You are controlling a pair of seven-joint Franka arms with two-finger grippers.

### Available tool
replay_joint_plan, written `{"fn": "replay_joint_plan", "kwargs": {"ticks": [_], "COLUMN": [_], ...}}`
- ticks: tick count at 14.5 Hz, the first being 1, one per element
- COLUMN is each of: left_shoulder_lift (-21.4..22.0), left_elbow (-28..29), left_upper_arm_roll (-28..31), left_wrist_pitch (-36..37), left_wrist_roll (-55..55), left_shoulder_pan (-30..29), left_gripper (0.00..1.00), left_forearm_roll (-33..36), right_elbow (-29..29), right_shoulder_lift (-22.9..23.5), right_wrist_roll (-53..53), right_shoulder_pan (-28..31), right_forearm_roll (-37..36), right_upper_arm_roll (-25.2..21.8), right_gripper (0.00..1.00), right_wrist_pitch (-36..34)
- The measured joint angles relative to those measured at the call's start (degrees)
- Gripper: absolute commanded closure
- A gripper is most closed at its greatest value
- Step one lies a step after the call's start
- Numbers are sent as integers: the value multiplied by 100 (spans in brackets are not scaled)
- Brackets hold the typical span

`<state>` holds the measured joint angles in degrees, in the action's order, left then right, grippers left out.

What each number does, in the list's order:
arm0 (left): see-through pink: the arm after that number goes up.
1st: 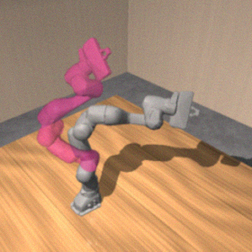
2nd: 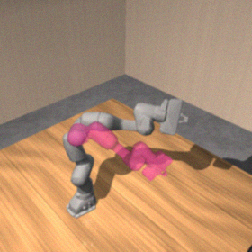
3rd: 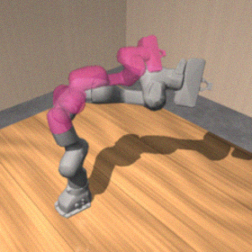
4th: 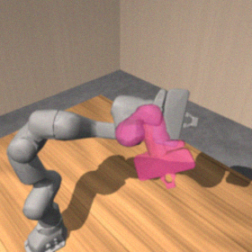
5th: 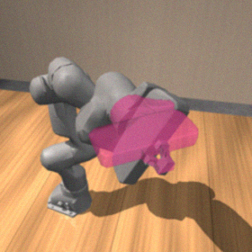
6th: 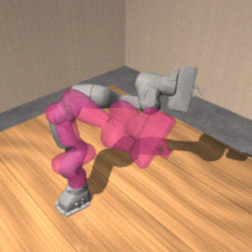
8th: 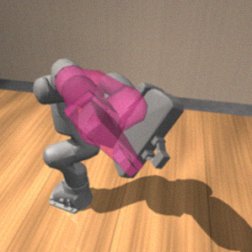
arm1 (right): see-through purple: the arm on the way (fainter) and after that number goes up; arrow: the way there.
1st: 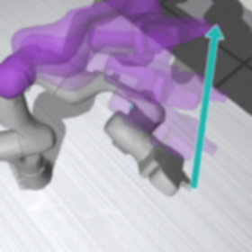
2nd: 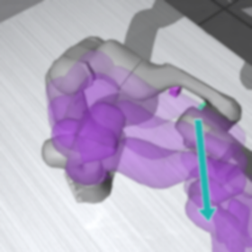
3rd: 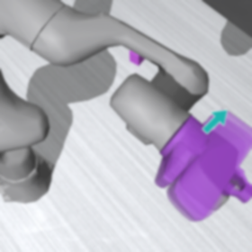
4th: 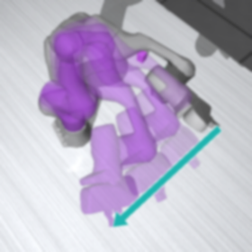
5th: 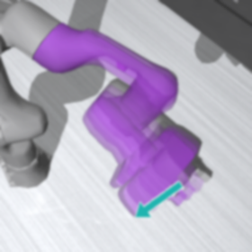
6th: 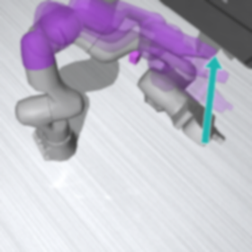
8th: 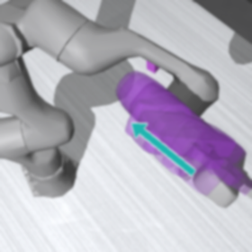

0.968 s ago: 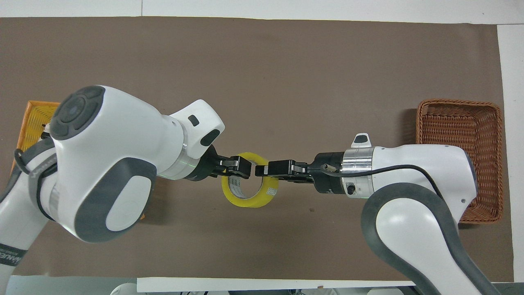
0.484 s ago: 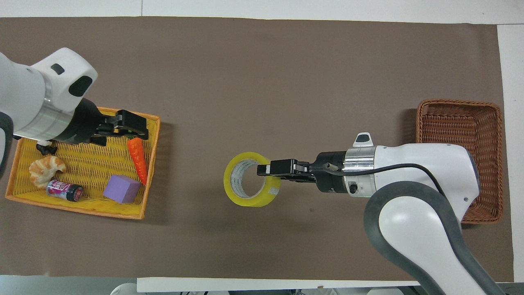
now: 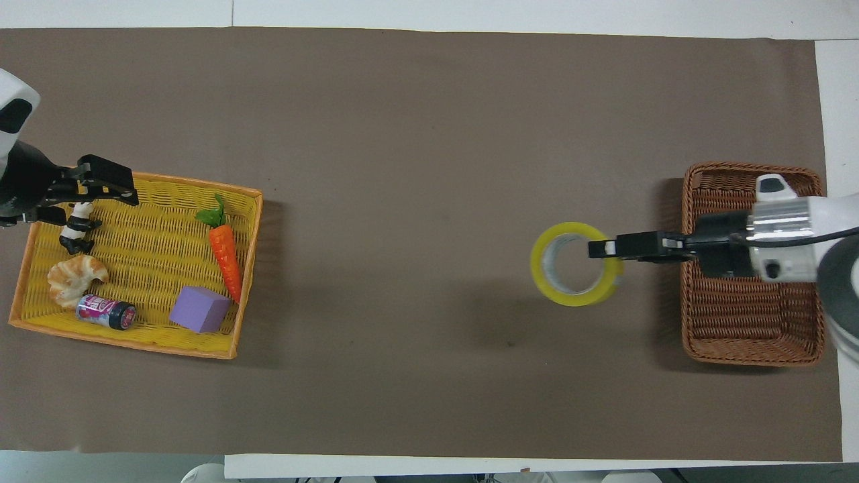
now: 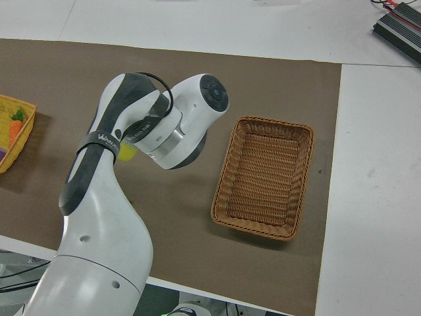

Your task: Move tape to another basket

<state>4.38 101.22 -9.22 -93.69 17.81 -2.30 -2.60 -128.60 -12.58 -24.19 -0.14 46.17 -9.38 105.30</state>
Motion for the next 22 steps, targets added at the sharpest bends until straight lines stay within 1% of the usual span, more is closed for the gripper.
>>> {"fn": "replay_joint_plan", "kwargs": {"ticks": [1, 2, 4, 6, 7, 9, 14, 16, 17, 20, 21, 22], "left_shoulder_lift": [0, 0, 0, 0, 0, -1, -2, -18, -61, -365, -455, -523], "left_elbow": [0, 0, 0, 0, 0, 3, 1, -92, -231, -1059, -1271, -1398], "left_upper_arm_roll": [1, 1, -2, -8, -13, -19, -19, -34, -46, -78, -87, -97], "left_wrist_pitch": [0, 0, 0, 0, 0, 0, -2, 42, 180, 835, 957, 1028], "left_wrist_roll": [0, 0, 0, 0, 0, 0, 0, 0, 0, 0, 0, 0], "left_shoulder_pan": [-108, -189, -254, -256, -256, -256, -261, -261, -261, -261, -260, -260], "left_gripper": [0, 0, 0, 0, 0, 0, 0, 0, 0, 0, 0, 0], "left_forearm_roll": [0, 1, 1, 1, 1, 1, 3, 13, 45, 149, 168, 180], "right_elbow": [81, 272, 852, 1197, 1262, 1317, 1329, 1321, 1308, 1251, 1241, 1238], "right_shoulder_lift": [58, 214, 823, 1459, 1687, 1974, 2431, 2578, 2612, 2631, 2630, 2630], "right_wrist_roll": [-309, -633, -1372, -2010, -2190, -2312, -3124, -3286, -3297, -3355, -3374, -3379], "right_shoulder_pan": [488, 979, 1969, 2614, 2752, 2791, 2964, 3022, 3024, 3023, 3023, 3023], "right_forearm_roll": [-269, -518, -740, -751, -751, -751, -784, -873, -921, -941, -941, -954], "right_upper_arm_roll": [-19, -27, -31, -41, -41, -23, -7, -10, -9, 5, 7, 8], "right_gripper": [100, 100, 100, 100, 100, 100, 100, 100, 100, 99, 87, 64], "right_wrist_pitch": [-172, -456, -1025, -1224, -1234, -1232, -1155, -1056, -1014, -963, -956, -949]}}
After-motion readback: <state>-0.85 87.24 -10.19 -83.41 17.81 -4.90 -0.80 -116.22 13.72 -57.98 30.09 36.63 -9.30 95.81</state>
